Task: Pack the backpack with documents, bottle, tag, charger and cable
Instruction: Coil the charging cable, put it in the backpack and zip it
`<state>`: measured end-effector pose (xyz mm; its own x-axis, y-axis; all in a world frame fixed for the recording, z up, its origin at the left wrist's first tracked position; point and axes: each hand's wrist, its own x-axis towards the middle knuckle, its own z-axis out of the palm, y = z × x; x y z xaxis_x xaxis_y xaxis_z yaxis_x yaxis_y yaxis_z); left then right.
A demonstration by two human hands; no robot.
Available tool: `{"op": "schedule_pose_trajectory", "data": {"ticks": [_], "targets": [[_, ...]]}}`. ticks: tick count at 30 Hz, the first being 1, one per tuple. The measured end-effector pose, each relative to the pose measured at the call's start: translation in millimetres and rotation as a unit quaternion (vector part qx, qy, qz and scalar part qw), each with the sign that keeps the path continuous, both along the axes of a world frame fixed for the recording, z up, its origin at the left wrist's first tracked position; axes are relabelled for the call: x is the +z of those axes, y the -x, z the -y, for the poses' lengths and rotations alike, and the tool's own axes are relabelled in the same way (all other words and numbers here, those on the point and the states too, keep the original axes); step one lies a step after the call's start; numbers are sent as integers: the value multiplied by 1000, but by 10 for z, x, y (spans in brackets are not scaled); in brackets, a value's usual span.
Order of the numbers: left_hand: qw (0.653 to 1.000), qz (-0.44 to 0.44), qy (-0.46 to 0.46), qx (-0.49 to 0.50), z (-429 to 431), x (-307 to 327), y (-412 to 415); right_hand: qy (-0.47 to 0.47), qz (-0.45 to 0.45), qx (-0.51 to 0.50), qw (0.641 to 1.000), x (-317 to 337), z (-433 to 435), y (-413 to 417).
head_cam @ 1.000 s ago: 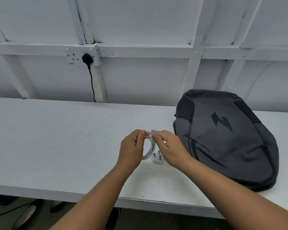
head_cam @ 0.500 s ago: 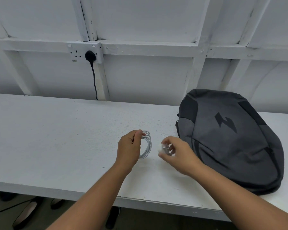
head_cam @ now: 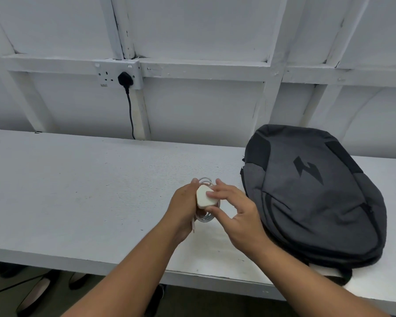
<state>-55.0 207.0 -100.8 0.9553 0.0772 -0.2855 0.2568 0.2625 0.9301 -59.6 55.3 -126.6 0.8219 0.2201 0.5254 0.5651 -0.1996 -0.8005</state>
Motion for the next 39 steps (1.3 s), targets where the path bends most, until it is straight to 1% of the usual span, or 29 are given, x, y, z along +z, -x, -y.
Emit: {"op": "schedule_pose_trajectory", "data": {"ticks": [1,3,5,8,14,17,19,22,25,27,28,29,31,32,33,34,38,39], "targets": [[1000,-5,15,-1,5,0,10,11,16,-3,1000,-30,7,7],[1000,-2,9,-7,30,-9,37,16,35,1,999,-77,13,26],[1000,9,-8,-4,49,-14,50,4,30,8,1000,-105,21,30],[999,28,-22,-8,55,-24,50,12,34,2,999,-147,43,19],[995,52,-89,-10,171,-39,64,15,14,-19,1000,-202,115,84],[978,113,-175,10,249,-113,85,53,48,-33,997,-201,162,116],[972,125,-196,38,292,-163,88,94,70,-51,992,-180,159,136],[972,108,-198,67,289,-223,65,156,77,-74,982,-105,133,159],[978,66,-175,96,259,-277,22,204,59,-64,975,22,346,200],[979,52,-164,105,254,-310,-2,277,57,-83,956,105,716,227],[981,52,-159,102,258,-326,-12,339,48,-96,935,127,966,230],[982,54,-152,98,270,-344,-20,420,25,-106,901,152,1234,231],[984,51,-144,94,320,-366,-24,579,-69,-103,806,189,1748,243],[985,48,-137,94,357,-368,-22,620,-115,-92,771,187,1962,249],[986,45,-129,93,396,-368,-25,631,-139,-83,759,179,2122,248],[987,41,-123,92,436,-369,-27,626,-137,-82,764,177,2221,251],[990,23,-111,88,615,-376,-45,587,-52,-88,803,238,2304,232],[990,20,-112,86,663,-377,-45,567,-36,-87,818,279,2302,218]]}}
